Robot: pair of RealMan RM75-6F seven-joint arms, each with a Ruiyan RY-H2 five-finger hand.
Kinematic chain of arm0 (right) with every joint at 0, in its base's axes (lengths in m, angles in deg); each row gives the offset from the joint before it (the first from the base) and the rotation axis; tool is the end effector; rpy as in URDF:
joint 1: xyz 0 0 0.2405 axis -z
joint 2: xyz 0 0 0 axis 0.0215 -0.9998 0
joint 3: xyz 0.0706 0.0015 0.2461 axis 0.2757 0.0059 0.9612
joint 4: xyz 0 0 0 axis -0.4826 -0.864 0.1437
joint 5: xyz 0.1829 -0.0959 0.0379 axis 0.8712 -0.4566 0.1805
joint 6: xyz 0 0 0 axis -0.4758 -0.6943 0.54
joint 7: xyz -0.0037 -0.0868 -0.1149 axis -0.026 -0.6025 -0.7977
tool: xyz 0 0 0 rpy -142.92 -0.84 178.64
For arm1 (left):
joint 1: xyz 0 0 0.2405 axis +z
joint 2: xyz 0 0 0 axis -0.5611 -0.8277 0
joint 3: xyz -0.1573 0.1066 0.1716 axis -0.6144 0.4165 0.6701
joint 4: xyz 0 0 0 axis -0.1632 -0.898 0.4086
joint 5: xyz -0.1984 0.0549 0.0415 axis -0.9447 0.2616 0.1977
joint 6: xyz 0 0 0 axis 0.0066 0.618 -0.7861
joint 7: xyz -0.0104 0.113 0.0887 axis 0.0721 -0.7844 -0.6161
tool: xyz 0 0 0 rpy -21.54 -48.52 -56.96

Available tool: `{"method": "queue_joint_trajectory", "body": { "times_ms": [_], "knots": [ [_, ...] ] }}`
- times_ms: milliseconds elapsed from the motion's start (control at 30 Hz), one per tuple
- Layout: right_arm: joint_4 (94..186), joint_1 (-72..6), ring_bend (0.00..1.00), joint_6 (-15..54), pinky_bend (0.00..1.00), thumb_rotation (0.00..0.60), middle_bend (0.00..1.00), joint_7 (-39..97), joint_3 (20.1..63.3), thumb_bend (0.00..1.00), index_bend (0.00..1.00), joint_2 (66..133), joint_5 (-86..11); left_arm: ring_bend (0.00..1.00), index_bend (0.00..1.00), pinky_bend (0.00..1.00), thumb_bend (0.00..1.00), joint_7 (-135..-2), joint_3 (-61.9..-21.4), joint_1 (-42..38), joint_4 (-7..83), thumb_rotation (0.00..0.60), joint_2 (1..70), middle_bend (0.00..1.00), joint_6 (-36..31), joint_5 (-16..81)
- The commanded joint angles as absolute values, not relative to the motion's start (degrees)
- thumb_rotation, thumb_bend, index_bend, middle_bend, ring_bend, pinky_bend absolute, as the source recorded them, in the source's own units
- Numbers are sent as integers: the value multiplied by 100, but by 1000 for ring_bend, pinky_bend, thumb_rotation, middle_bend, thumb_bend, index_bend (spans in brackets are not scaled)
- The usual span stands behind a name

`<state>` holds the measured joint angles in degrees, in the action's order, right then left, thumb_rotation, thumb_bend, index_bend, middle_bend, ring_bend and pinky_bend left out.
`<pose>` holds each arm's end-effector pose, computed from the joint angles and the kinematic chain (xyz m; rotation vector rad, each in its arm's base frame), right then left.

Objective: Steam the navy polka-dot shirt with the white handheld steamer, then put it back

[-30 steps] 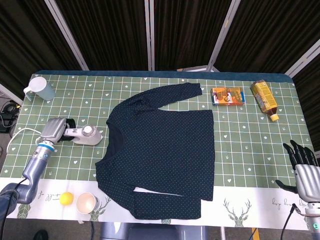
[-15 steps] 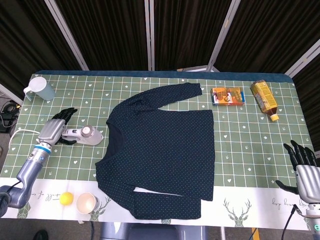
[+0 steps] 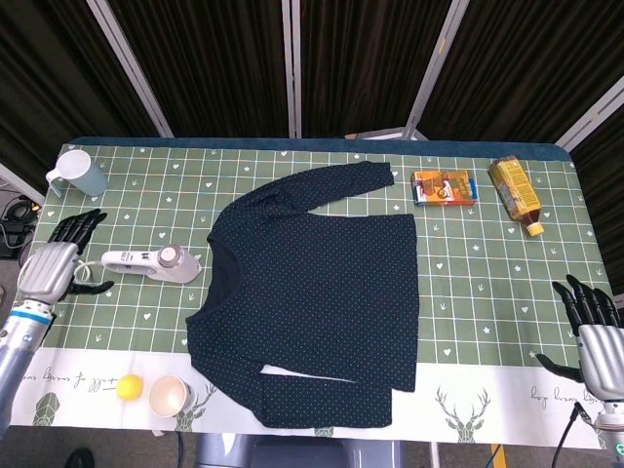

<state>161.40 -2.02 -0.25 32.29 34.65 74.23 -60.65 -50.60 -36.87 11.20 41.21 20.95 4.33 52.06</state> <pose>-0.3129 -0.1734 0.1854 1.3558 -0.9548 0.9044 -0.3118 0.2936 0.1436 -1.5008 -1.0047 -1.0177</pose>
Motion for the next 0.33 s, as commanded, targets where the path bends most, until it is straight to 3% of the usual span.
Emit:
{"method": "queue_joint_trajectory", "body": {
  "times_ms": [33, 333],
  "knots": [
    [16125, -192, 0, -51, 0, 600, 0, 3275, 3457, 0, 0, 7418, -6104, 0, 0, 0, 0, -5518, -3516, 1659, 4672, 600, 1706, 0, 1079, 5330],
    [16106, -127, 0, -243, 0, 600, 0, 3361, 3434, 0, 0, 7381, -6268, 0, 0, 0, 0, -7048, -3400, 2382, 5897, 600, 1420, 0, 1994, 5169]
  ]
}}
